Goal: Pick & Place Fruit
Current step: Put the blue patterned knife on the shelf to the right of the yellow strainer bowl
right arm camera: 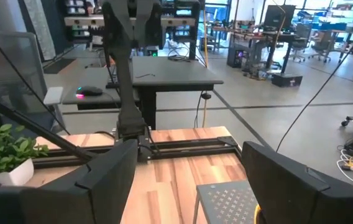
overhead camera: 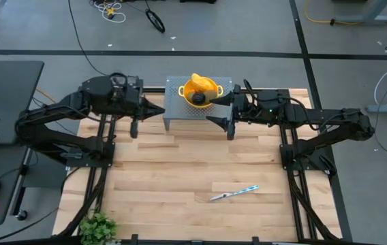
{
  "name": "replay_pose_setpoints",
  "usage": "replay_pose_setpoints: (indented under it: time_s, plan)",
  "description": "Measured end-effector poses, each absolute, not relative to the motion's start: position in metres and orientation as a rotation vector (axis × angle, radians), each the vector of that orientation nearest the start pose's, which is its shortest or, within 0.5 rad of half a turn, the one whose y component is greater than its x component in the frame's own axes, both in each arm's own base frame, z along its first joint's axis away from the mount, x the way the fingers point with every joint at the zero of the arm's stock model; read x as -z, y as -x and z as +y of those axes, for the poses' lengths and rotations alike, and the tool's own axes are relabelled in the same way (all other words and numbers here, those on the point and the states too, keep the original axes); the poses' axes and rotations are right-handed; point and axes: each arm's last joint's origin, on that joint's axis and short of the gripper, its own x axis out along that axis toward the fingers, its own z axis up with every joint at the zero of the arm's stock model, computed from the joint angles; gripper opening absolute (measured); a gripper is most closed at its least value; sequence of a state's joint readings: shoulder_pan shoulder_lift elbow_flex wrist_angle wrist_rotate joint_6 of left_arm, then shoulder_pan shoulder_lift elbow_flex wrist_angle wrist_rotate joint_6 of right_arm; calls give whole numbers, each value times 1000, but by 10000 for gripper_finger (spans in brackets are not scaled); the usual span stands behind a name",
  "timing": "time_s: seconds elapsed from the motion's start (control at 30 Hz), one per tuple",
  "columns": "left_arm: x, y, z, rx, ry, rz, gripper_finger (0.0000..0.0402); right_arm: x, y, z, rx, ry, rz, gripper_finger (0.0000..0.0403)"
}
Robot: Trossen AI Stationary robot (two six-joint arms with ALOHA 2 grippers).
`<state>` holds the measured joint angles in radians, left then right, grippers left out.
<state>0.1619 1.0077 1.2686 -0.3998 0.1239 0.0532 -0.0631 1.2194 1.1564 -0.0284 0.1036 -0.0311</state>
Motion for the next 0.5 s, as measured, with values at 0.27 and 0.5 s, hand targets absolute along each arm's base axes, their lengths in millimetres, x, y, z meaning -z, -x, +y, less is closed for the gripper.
replay_pose_setpoints:
  time_s: [0.27,0.5]
  plan:
    - [-442,-165,24,-60,-42,115,1,-386,-273,-20,163,36,108,297]
    - [-445,-152,22,-76,-44,100,1,-385,-273,-20,163,36,115,297]
